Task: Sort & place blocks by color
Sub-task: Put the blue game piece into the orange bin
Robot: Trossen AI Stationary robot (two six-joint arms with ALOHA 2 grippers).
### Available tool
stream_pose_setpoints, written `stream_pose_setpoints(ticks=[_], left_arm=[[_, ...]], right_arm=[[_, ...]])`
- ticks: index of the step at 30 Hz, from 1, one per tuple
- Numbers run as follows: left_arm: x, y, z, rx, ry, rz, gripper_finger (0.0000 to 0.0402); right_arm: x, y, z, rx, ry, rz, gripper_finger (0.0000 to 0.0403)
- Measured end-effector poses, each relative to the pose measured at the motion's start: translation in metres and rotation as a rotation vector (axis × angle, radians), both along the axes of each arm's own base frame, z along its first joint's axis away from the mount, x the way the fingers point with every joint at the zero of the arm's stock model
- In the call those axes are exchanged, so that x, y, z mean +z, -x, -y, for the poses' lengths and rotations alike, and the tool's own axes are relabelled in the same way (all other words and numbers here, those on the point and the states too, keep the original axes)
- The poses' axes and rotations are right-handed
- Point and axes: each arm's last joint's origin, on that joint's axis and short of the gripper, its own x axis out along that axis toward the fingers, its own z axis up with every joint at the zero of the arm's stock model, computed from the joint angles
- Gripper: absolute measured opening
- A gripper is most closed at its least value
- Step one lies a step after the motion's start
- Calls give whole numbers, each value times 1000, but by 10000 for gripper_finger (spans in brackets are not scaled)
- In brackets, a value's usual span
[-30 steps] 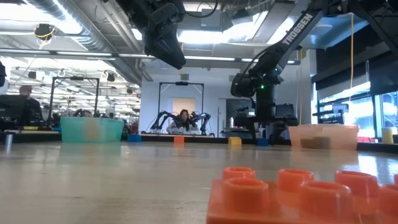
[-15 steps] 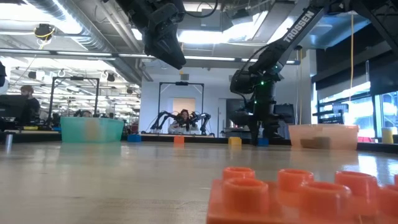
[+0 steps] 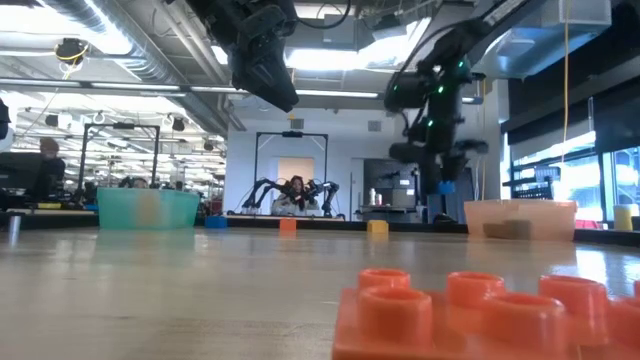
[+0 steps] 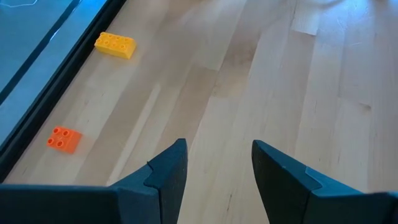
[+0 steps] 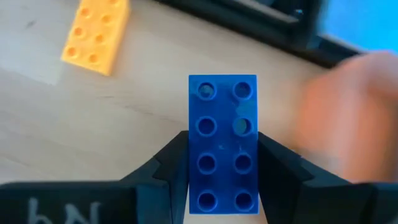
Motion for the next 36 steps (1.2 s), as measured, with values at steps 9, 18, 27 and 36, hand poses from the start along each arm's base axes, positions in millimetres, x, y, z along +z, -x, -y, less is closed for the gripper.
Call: stream_pose_setpoints(ticks=[9, 18, 27, 36], left_arm=[[0, 0, 2, -40, 35, 2, 170], [0, 0, 1, -39, 35, 2, 170], [0, 0, 1, -39, 35, 2, 170], [0, 0, 1, -39, 35, 2, 170]], right_arm=[[44, 44, -12, -119, 67, -98, 140], [38, 79, -2, -222, -3, -229, 140], [-1, 99, 7, -227, -77, -198, 140], [-30, 108, 0, -239, -98, -190, 140]])
